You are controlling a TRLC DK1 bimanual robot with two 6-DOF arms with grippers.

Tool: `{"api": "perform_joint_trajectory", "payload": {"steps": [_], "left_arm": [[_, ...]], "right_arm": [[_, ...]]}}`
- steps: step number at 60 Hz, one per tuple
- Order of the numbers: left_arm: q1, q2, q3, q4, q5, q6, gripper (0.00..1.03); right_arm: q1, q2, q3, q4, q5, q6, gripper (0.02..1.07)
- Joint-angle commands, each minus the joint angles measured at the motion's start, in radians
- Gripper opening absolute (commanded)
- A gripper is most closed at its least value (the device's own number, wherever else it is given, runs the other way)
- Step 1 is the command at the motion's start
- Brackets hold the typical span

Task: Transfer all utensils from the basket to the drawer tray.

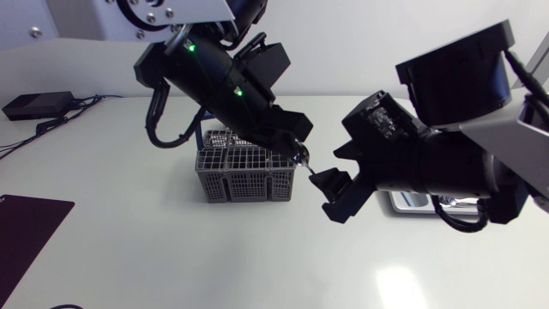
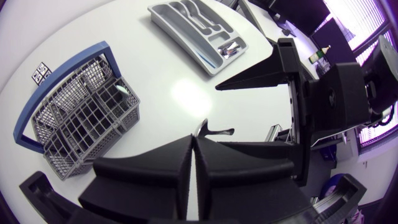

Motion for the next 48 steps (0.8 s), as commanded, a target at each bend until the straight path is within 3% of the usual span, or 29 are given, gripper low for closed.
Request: {"api": "perform_joint_trajectory", "payload": {"steps": [1,11,32,37,48], "left_arm": [[0.008,0.032,0.051,-0.025,0.022,-0.035,0.03],[0.011,0.053,0.066,-0.036,0.038,-0.046,0.03],[0.011,0.074,0.082,-0.047,0.059,-0.049,0.03],[0.011,0.074,0.083,-0.047,0.062,-0.047,0.03],[0.014,0.073,0.086,-0.045,0.073,-0.044,0.03]], "right_arm": [[0.022,0.030,0.013,0.022,0.027,-0.014,0.72],[0.035,0.056,0.003,0.057,0.073,-0.038,0.52],[0.040,0.105,-0.017,0.100,0.103,-0.054,0.27],[0.038,0.113,-0.020,0.106,0.103,-0.054,0.15],[0.040,0.111,-0.044,0.107,0.094,-0.057,0.08]]}}
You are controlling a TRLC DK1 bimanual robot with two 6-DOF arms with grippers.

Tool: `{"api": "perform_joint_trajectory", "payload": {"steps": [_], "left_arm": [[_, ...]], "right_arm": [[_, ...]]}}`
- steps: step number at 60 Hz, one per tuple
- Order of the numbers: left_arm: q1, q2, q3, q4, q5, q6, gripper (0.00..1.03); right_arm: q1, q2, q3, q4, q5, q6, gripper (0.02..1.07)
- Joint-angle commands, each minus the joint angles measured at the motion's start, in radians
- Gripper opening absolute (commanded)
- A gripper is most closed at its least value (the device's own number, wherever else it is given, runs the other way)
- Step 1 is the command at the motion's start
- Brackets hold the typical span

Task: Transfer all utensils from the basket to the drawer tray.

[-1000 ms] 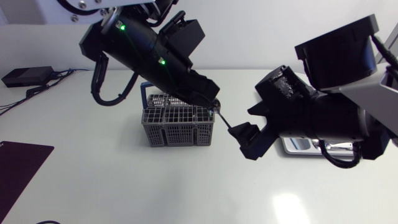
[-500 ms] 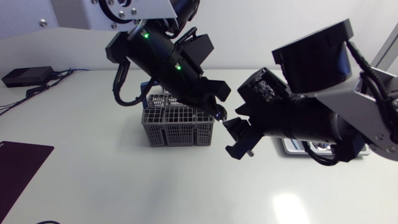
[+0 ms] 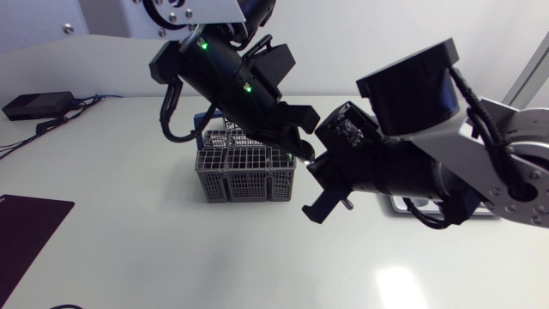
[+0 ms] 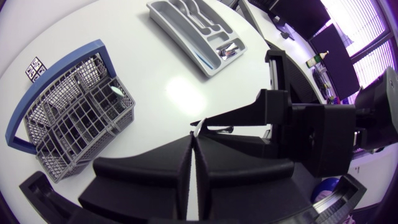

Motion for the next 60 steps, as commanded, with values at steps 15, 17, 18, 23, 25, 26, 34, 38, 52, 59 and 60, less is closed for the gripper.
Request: {"api": "perform_joint_trajectory", "payload": {"steps": [15,17,18,23,25,26,34,38,52,59,60], "left_arm": [[0.009,0.006,0.034,-0.025,0.030,-0.020,0.12],[0.009,0.005,0.034,-0.025,0.032,-0.020,0.17],[0.009,0.005,0.034,-0.025,0.030,-0.020,0.18],[0.012,-0.002,0.040,-0.023,0.032,-0.020,0.30],[0.013,-0.003,0.044,-0.023,0.032,-0.020,0.36],[0.013,-0.005,0.048,-0.023,0.032,-0.020,0.39],[0.036,-0.017,0.067,-0.011,0.030,-0.017,0.53],[0.059,-0.020,0.080,0.003,0.032,-0.021,0.57],[0.121,-0.015,0.071,0.030,0.032,-0.027,0.57],[0.124,-0.012,0.046,0.049,0.029,-0.026,0.57],[0.124,-0.011,0.043,0.050,0.029,-0.026,0.57]], "right_arm": [[-0.001,-0.011,-0.056,0.006,0.001,-0.024,0.08],[-0.003,-0.013,-0.056,0.001,-0.006,-0.024,0.08],[-0.003,-0.014,-0.056,0.001,-0.008,-0.024,0.08],[-0.006,-0.019,-0.060,-0.005,-0.022,-0.024,0.08],[-0.007,-0.027,-0.065,-0.005,-0.028,-0.024,0.08],[-0.007,-0.028,-0.065,-0.005,-0.031,-0.024,0.08],[-0.038,-0.059,-0.086,-0.016,-0.085,-0.034,0.08],[-0.075,-0.083,-0.102,-0.026,-0.121,-0.051,0.08],[-0.351,-0.160,-0.152,-0.081,-0.339,-0.235,0.08],[-0.549,-0.155,-0.171,-0.098,-0.448,-0.390,0.08],[-0.581,-0.151,-0.172,-0.101,-0.467,-0.416,0.08]]}}
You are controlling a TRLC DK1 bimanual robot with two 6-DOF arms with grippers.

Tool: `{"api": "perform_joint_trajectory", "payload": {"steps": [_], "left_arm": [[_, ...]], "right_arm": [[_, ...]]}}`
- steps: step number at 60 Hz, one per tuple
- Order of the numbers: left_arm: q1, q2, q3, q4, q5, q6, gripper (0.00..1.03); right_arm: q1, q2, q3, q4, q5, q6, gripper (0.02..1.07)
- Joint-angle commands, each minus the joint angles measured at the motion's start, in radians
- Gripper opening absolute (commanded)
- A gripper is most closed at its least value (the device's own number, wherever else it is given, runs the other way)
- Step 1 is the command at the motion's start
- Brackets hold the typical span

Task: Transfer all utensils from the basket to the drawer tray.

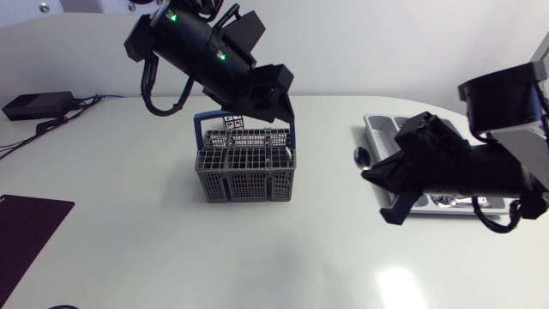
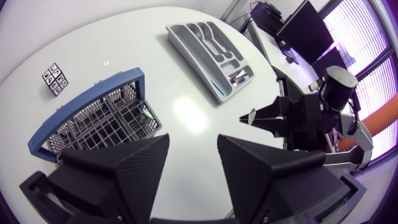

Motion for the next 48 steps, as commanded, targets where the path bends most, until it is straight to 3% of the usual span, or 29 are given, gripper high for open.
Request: {"api": "perform_joint_trajectory", "payload": {"steps": [1,11,21,48], "left_arm": [[0.005,-0.008,-0.013,0.010,0.003,-0.019,0.57],[0.006,-0.005,-0.023,0.020,-0.026,-0.016,0.57],[0.011,-0.005,-0.042,0.026,-0.035,-0.013,0.57],[0.049,-0.048,-0.125,0.043,-0.058,0.016,0.57]], "right_arm": [[-0.135,0.008,-0.038,-0.023,-0.066,-0.158,0.08],[-0.382,0.101,-0.030,-0.063,-0.168,-0.416,0.08],[-0.528,0.224,0.005,-0.085,-0.199,-0.637,0.08],[-0.792,0.592,0.218,-0.080,-0.135,-1.068,0.08]]}}
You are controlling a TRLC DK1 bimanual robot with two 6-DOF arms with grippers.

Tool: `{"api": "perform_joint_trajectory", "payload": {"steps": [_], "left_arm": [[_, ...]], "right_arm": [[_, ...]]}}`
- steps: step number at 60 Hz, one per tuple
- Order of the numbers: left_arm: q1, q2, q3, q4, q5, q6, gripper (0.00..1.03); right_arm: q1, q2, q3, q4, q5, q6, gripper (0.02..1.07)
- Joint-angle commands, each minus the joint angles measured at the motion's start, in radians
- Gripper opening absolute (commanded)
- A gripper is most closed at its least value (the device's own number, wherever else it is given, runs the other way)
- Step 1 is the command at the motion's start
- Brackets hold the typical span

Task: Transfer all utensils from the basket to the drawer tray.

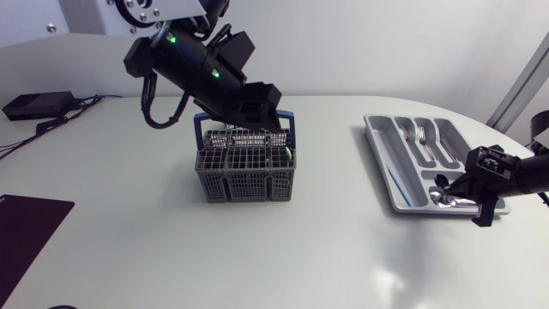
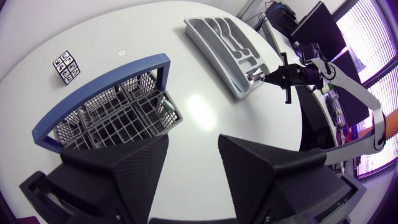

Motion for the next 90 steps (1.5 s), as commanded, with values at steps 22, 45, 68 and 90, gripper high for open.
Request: {"api": "perform_joint_trajectory", "payload": {"steps": [22,45,68,90], "left_arm": [[0.039,-0.067,-0.105,0.024,-0.005,0.021,0.57],[0.071,-0.118,-0.185,0.052,-0.003,0.030,0.57],[0.083,-0.178,-0.281,0.079,-0.003,0.044,0.57],[0.097,-0.268,-0.439,0.145,-0.002,0.121,0.57]], "right_arm": [[-0.050,0.224,0.065,0.174,0.123,-0.187,0.08],[-0.043,0.150,-0.073,0.418,0.151,-0.218,0.55],[0.233,-0.175,-0.064,0.137,0.163,0.242,0.55],[0.808,-0.262,0.028,0.017,0.381,0.885,0.55]]}}
